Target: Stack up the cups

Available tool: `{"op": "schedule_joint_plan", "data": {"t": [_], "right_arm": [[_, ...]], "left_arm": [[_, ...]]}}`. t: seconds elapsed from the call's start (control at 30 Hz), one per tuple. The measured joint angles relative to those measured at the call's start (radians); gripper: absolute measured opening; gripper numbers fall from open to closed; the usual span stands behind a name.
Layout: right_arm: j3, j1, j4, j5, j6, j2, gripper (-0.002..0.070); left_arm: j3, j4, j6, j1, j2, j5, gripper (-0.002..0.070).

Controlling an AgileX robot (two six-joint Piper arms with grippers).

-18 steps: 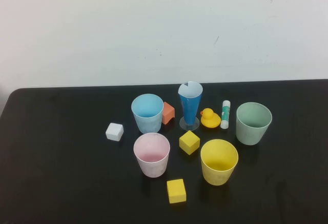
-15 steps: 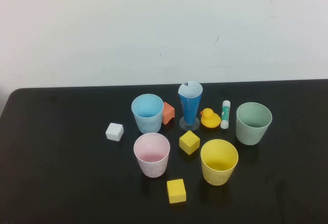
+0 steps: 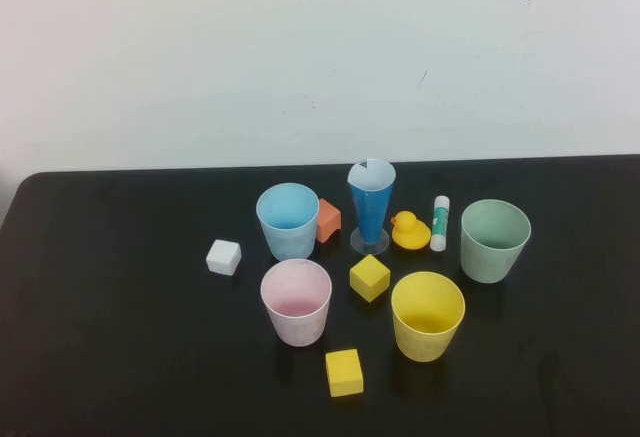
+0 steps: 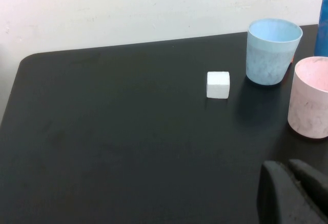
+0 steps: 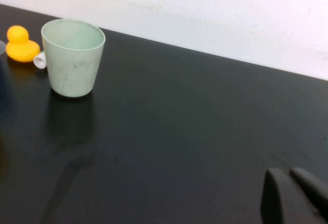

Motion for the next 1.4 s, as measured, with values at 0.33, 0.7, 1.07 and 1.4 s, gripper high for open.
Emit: {"op": "schedule_joint_plan", "data": {"t": [0.33, 0.7, 1.07, 1.4], "right_arm": [[0.000, 0.000, 0.000, 0.000, 0.000, 0.000, -0.0003], [0.000, 0.000, -0.004, -0.006, 0.000, 0.000, -0.0003], [0.004, 0.000, -0.012, -0.509, 0.000, 0.000, -0.0003], [0.004, 0.000, 0.047, -0.752, -0.040, 0.000, -0.0003]], "left_arm": [[0.000, 0.001, 0.000, 0.000, 0.000, 0.000, -0.0002], [0.003, 0.001, 0.000, 0.000, 0.000, -0.074, -0.0002], [0.003, 0.002, -0.045, 0.000, 0.000, -0.531, -0.0002], [0.003, 0.000, -0.158, 0.000, 0.000, -0.747, -0.0002]]}}
